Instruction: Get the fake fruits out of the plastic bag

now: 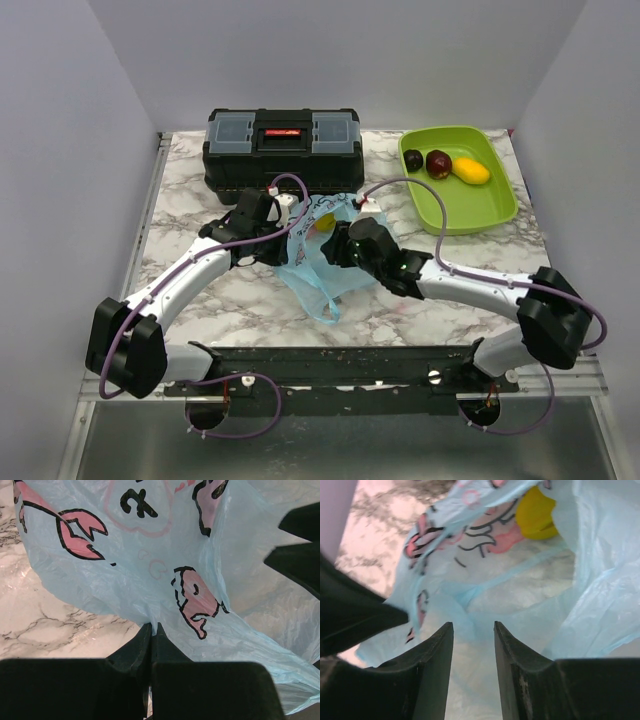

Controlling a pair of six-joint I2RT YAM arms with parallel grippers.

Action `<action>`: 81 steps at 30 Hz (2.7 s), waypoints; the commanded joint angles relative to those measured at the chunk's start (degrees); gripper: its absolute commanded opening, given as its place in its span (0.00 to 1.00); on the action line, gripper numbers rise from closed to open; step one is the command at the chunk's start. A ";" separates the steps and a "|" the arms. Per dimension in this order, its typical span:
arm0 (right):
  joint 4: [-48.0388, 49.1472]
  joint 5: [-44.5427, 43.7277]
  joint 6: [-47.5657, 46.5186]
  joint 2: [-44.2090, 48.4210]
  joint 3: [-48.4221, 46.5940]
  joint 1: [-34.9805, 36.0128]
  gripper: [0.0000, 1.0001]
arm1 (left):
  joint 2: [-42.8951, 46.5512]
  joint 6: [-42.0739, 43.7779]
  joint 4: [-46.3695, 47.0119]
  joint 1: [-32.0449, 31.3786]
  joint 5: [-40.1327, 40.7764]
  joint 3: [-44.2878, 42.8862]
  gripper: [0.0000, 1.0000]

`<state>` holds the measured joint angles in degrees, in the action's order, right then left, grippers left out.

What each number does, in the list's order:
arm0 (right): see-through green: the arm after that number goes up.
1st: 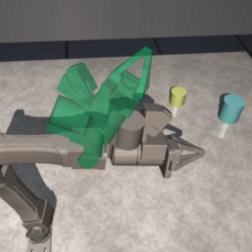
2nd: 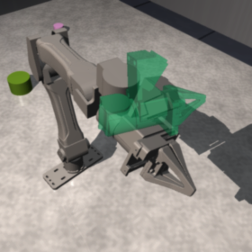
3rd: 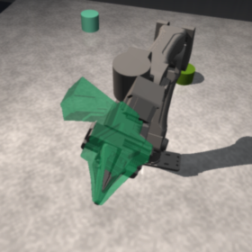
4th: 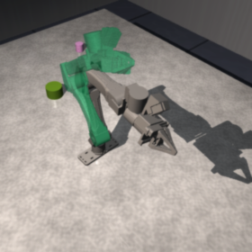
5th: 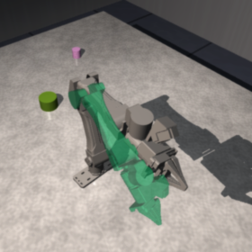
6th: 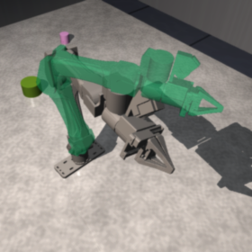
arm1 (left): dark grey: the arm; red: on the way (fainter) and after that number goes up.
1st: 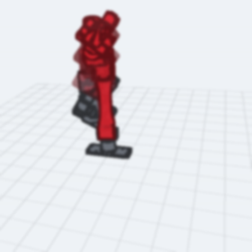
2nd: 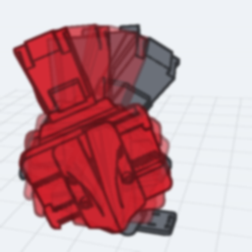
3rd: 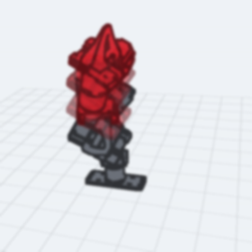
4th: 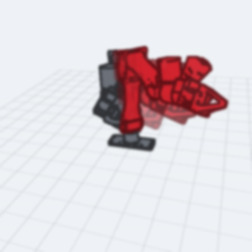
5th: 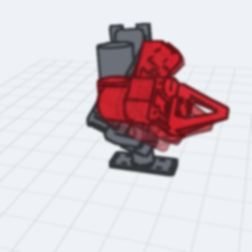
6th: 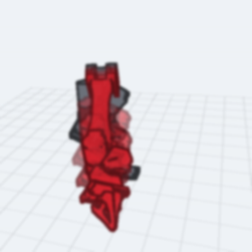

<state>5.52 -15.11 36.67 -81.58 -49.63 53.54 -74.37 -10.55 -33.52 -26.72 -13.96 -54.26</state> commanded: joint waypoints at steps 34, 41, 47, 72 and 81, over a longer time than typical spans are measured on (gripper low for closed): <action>-2.80 -17.08 41.66 -29.66 -16.46 -7.39 0.57 | 2.05 -0.44 0.84 0.11 -4.11 -0.76 0.00; -1.19 -16.65 41.19 -32.12 -19.09 -8.73 0.73 | 1.87 -0.44 0.91 0.09 -4.58 -0.76 0.00; -0.40 -15.82 41.08 -34.35 -21.28 -9.70 0.79 | 1.64 -0.53 0.91 0.09 -5.31 -0.76 0.00; 3.36 -9.32 37.10 -30.51 -16.91 -10.87 0.37 | 1.16 -0.31 0.60 0.05 -3.98 -0.85 0.00; 5.84 -4.30 38.03 -21.87 -9.11 -10.87 0.33 | 0.80 -0.24 0.48 0.00 -3.54 -0.93 0.00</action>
<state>9.45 -23.05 74.78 -106.52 -61.54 42.98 -73.19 -10.81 -32.75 -26.74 -17.50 -54.28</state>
